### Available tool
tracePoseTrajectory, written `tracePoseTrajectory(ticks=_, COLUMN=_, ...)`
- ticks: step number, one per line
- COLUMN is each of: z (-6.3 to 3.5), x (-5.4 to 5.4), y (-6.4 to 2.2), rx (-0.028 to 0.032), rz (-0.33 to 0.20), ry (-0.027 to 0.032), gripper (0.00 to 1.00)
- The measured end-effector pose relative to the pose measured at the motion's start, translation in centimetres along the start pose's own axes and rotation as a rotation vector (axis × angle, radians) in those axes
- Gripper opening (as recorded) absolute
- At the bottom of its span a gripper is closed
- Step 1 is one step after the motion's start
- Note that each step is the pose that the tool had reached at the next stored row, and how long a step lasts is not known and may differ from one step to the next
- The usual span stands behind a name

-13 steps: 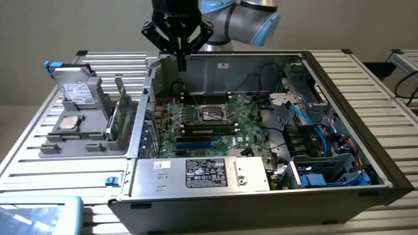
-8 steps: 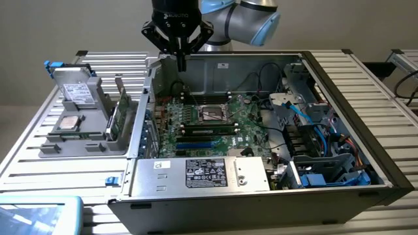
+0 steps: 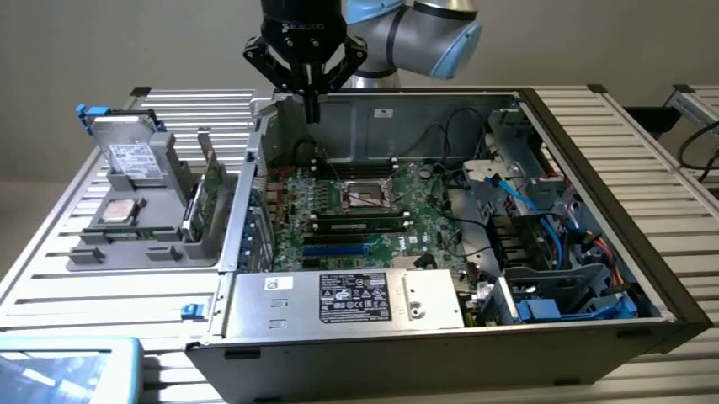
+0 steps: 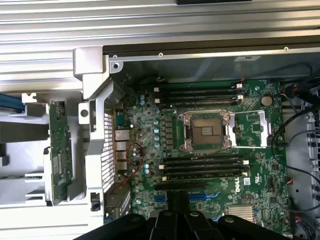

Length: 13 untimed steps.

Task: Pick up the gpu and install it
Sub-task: 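Reach for the gpu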

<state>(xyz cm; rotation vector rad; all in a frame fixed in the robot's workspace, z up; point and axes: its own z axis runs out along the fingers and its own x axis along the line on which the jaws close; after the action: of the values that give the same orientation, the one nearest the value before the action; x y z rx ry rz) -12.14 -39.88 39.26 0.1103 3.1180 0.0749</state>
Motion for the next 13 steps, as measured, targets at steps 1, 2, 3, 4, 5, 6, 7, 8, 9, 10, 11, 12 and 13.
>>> tracePoseTrajectory(ticks=1, z=0.00, x=0.1, y=-0.01, rx=0.0000, rz=0.000, ry=-0.0001, gripper=0.12)
tracePoseTrajectory(ticks=2, z=0.00, x=0.2, y=-0.02, rx=-0.0001, rz=0.000, ry=-0.0001, gripper=0.12)
tracePoseTrajectory(ticks=3, z=0.00, x=0.4, y=-0.03, rx=-0.0001, rz=0.000, ry=-0.0001, gripper=0.12)
tracePoseTrajectory(ticks=4, z=-0.01, x=0.6, y=-0.04, rx=0.0000, rz=0.000, ry=0.0000, gripper=0.12)
tracePoseTrajectory(ticks=5, z=-0.01, x=0.8, y=-0.06, rx=0.0000, rz=0.000, ry=0.0000, gripper=0.12)
tracePoseTrajectory(ticks=6, z=-0.02, x=1.0, y=-0.08, rx=-0.0001, rz=0.000, ry=-0.0001, gripper=0.12)
tracePoseTrajectory(ticks=7, z=-0.02, x=1.3, y=-0.09, rx=0.0000, rz=0.000, ry=0.0000, gripper=0.12)
tracePoseTrajectory(ticks=8, z=-0.03, x=1.5, y=-0.11, rx=0.0000, rz=0.000, ry=0.0000, gripper=0.12)
tracePoseTrajectory(ticks=9, z=-0.03, x=1.8, y=-0.13, rx=0.0000, rz=0.000, ry=0.0000, gripper=0.12)
tracePoseTrajectory(ticks=10, z=-0.04, x=2.0, y=-0.15, rx=0.0000, rz=0.000, ry=0.0000, gripper=0.12)
tracePoseTrajectory(ticks=11, z=-0.04, x=2.4, y=-0.17, rx=0.0000, rz=0.000, ry=0.0000, gripper=0.12)
tracePoseTrajectory(ticks=12, z=-0.05, x=2.8, y=-0.20, rx=0.0000, rz=0.000, ry=0.0000, gripper=0.12)
tracePoseTrajectory(ticks=13, z=-0.06, x=3.2, y=-0.23, rx=0.0000, rz=0.000, ry=0.0000, gripper=0.12)
